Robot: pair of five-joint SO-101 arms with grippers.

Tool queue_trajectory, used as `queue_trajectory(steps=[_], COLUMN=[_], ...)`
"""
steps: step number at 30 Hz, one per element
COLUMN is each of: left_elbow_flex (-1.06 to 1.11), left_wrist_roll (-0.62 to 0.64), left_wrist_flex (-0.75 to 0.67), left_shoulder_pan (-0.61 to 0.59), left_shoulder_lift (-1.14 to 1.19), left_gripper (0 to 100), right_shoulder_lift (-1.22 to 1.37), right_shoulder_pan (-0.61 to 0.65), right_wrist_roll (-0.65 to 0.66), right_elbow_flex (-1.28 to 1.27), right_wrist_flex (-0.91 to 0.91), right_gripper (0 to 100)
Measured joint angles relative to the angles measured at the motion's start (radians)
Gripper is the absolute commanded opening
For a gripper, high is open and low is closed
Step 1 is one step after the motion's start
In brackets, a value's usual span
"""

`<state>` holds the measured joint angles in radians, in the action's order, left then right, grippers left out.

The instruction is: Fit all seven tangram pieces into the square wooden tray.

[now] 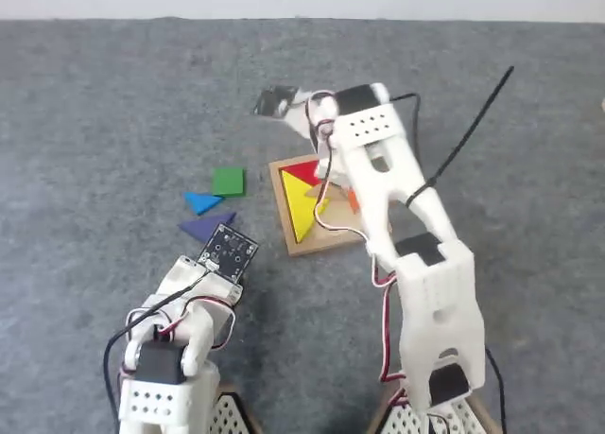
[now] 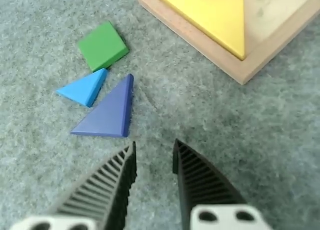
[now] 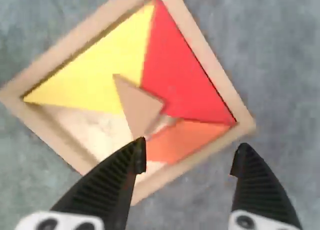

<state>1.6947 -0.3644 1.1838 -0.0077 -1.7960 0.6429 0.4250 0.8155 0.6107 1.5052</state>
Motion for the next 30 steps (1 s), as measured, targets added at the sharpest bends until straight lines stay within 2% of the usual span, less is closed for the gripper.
queue_trajectory(steps=[5, 9, 15, 19, 30], left_elbow_flex=[0.000, 0.000, 0.000, 0.000, 0.000], left_wrist_roll=[0.000, 0.000, 0.000, 0.000, 0.000], left_wrist_flex=[0.000, 0.000, 0.000, 0.000, 0.000], left_shoulder_pan=[0.000, 0.000, 0.000, 0.000, 0.000], left_shoulder_lift=[0.000, 0.000, 0.000, 0.000, 0.000], left_gripper=[12, 12, 12, 12, 12], right_shoulder_lift=[-0.133, -0.249, -0.473, -0.491, -0.261], right_shoulder_pan=[-0.008, 0.003, 0.006, 0.006, 0.002], right_wrist_roll=[-0.167, -0.216, -0.241, -0.244, -0.247], right_elbow_flex=[-0.006, -0.144, -0.585, -0.810, -0.709], right_wrist_flex=[0.012, -0.034, -0.322, -0.506, -0.548], right_gripper=[26.3, 26.3, 26.3, 26.3, 26.3])
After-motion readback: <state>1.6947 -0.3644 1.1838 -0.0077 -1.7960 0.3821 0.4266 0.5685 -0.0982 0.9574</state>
